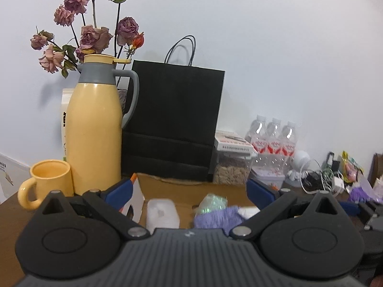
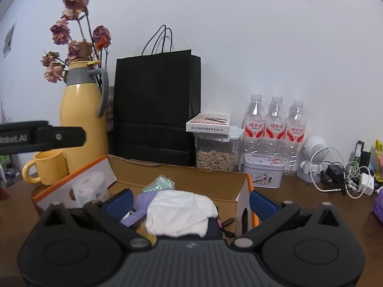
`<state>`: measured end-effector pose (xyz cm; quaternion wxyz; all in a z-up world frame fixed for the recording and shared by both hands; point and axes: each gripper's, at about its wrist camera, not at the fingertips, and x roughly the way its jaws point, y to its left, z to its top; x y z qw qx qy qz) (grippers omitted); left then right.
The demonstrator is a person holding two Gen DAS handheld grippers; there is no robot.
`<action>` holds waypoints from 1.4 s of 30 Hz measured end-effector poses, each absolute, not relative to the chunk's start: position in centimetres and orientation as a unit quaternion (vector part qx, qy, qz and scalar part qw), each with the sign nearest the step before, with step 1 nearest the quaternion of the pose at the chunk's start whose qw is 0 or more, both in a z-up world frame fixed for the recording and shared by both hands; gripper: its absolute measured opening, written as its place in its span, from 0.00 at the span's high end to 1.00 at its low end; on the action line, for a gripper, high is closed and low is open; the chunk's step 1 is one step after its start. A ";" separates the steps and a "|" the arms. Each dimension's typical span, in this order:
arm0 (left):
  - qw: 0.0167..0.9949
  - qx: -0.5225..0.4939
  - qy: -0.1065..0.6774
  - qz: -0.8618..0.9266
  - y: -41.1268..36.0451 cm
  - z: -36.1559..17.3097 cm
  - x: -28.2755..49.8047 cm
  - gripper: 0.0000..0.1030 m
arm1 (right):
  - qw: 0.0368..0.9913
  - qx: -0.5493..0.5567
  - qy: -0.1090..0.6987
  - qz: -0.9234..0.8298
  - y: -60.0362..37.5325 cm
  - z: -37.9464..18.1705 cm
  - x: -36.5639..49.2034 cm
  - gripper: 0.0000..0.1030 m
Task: Organize objects
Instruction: 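Move both tools back to the items beside the box, then grasp the small yellow block with the left gripper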
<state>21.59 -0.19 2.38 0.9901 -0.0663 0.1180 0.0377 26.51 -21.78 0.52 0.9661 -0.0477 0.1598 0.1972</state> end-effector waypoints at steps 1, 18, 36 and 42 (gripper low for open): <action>0.990 -0.063 0.118 0.037 -0.2 2.3 21.1 0.00 | 0.966 -0.050 0.159 0.198 -21.9 0.5 26.0 0.00; 0.982 -0.025 0.189 -0.006 -1.6 -2.4 14.8 0.00 | 0.954 -0.074 0.199 0.213 -23.9 -2.8 19.0 0.00; 0.955 -0.006 0.297 -0.009 -2.7 -7.0 14.5 0.00 | 0.944 -0.075 0.246 0.205 -24.3 -5.3 17.3 0.00; 0.949 -0.003 0.316 -0.016 -2.8 -7.5 15.0 0.00 | 0.943 -0.076 0.249 0.208 -24.3 -5.4 17.4 0.00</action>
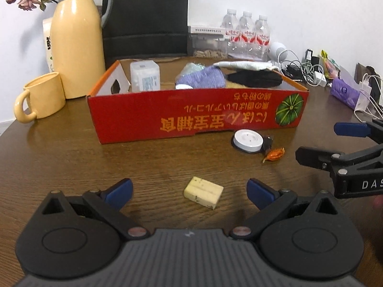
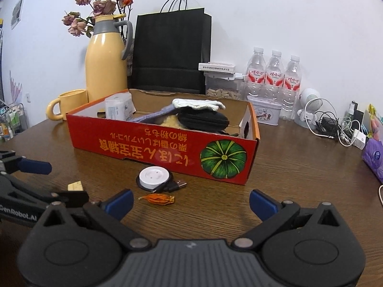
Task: Organize objects
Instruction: 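Grasp the small yellow block with the left gripper, then grasp the orange wrapped candy with the right gripper while the left gripper holds the yellow block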
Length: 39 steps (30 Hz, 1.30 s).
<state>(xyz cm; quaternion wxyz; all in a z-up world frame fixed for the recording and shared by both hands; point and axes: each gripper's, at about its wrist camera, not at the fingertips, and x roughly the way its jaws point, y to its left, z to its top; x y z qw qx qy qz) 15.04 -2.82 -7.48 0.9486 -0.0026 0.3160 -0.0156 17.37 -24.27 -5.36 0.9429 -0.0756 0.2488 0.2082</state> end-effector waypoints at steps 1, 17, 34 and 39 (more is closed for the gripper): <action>0.948 -0.004 0.319 -0.017 -2.8 -7.6 15.1 0.00 | 0.943 -0.076 0.249 0.209 -24.2 -5.4 17.4 0.00; 0.943 -0.011 0.333 -0.015 -2.8 -8.0 16.3 0.04 | 0.940 -0.083 0.256 0.209 -23.9 -5.7 17.5 0.00; 0.951 -0.016 0.305 -0.041 -3.0 -6.8 15.9 0.68 | 0.931 -0.098 0.278 0.215 -22.9 -6.5 18.2 0.00; 0.953 -0.036 0.299 -0.036 -2.5 -6.2 17.3 0.68 | 0.930 -0.099 0.279 0.216 -22.1 -6.5 18.6 0.04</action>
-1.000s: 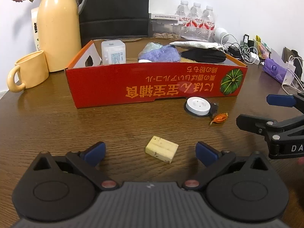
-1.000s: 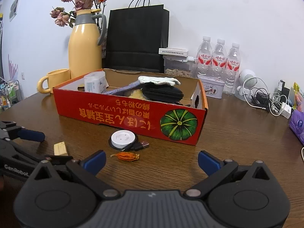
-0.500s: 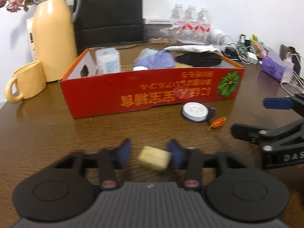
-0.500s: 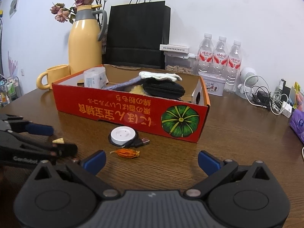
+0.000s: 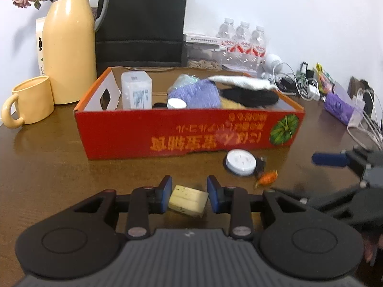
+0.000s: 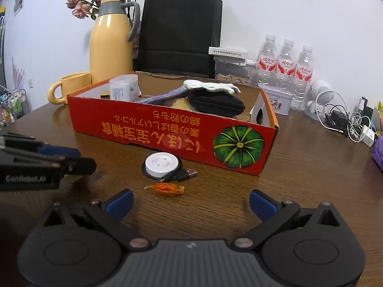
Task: Organize objects
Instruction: 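Grasp the orange wrapped candy with the right gripper while the left gripper holds the yellow block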
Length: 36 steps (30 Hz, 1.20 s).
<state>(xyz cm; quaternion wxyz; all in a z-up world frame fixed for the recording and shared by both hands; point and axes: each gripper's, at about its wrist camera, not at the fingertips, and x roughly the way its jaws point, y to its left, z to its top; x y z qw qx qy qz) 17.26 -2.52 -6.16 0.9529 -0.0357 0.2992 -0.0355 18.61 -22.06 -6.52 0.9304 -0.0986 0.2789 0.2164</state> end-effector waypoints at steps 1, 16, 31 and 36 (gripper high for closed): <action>0.953 -0.039 0.298 -0.035 -2.5 -6.1 17.6 0.68 | 0.929 -0.099 0.280 0.219 -21.8 -6.5 18.7 0.06; 0.954 -0.052 0.292 -0.045 -2.0 -6.0 17.7 0.68 | 0.917 -0.081 0.307 0.241 -20.1 -7.0 20.0 0.52; 0.958 -0.057 0.278 -0.044 -1.5 -5.6 16.9 0.68 | 0.922 -0.088 0.284 0.248 -20.1 -6.6 19.1 0.61; 0.961 -0.060 0.267 -0.044 -1.3 -5.1 16.6 0.68 | 0.928 -0.091 0.268 0.243 -20.2 -6.3 18.7 0.61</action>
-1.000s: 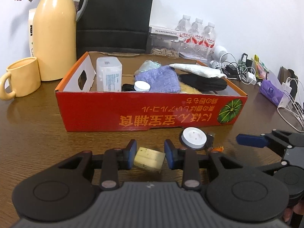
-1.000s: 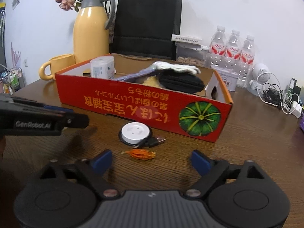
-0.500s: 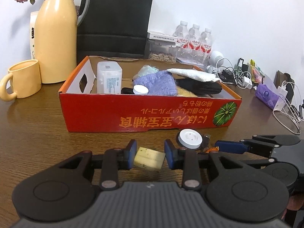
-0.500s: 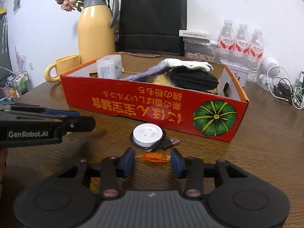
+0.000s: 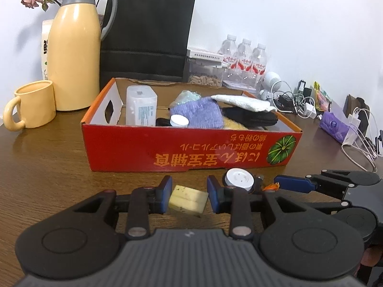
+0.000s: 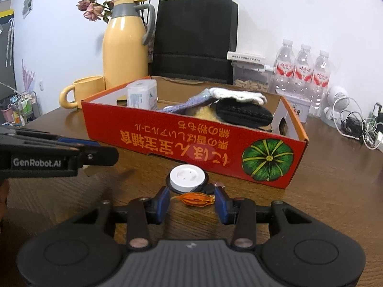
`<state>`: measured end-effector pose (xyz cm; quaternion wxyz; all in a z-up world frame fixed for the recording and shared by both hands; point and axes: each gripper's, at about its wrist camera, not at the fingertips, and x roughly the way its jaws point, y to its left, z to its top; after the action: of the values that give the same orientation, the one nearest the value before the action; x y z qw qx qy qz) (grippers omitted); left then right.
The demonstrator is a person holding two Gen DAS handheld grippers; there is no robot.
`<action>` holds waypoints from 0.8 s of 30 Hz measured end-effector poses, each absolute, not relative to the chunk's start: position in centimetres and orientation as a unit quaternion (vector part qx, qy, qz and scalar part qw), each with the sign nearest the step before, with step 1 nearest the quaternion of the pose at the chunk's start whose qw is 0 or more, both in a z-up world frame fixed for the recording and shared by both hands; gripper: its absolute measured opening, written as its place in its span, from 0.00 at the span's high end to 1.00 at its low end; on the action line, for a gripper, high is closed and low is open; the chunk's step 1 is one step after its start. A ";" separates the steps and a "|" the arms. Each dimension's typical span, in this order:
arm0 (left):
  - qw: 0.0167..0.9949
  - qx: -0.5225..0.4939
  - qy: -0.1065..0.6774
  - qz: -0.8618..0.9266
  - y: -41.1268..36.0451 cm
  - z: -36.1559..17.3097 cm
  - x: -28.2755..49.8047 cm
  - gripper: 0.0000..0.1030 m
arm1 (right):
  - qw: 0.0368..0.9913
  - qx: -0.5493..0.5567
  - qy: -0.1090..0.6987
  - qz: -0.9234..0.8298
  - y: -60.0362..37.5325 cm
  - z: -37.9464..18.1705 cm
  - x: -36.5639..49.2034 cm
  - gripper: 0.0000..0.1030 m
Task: Organize objects
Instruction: 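Grasp the orange wrapped candy with the right gripper while the left gripper holds the yellow block, then carry the yellow block and orange candy into the box and open both grippers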
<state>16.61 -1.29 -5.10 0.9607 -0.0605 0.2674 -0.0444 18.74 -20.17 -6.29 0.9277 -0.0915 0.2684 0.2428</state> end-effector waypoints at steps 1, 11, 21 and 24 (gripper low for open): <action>0.961 -0.061 0.265 -0.045 -1.3 -5.0 16.5 0.68 | 0.928 -0.091 0.266 0.242 -20.2 -6.2 18.7 0.61; 0.971 -0.066 0.227 -0.046 -1.3 -2.2 16.0 0.68 | 0.946 -0.077 0.203 0.242 -20.6 -3.4 17.6 0.61; 0.987 -0.063 0.149 -0.021 -1.6 3.2 19.0 0.68 | 0.959 -0.060 0.144 0.235 -19.7 1.8 20.1 0.61; 0.988 -0.082 0.133 -0.013 -1.4 4.4 20.5 0.68 | 0.963 -0.053 0.129 0.230 -19.2 3.2 21.7 0.61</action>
<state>20.54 -1.40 4.41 0.9876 -0.0817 0.1330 -0.0134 21.67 -19.24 3.21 0.9632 -0.0533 0.1292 0.2295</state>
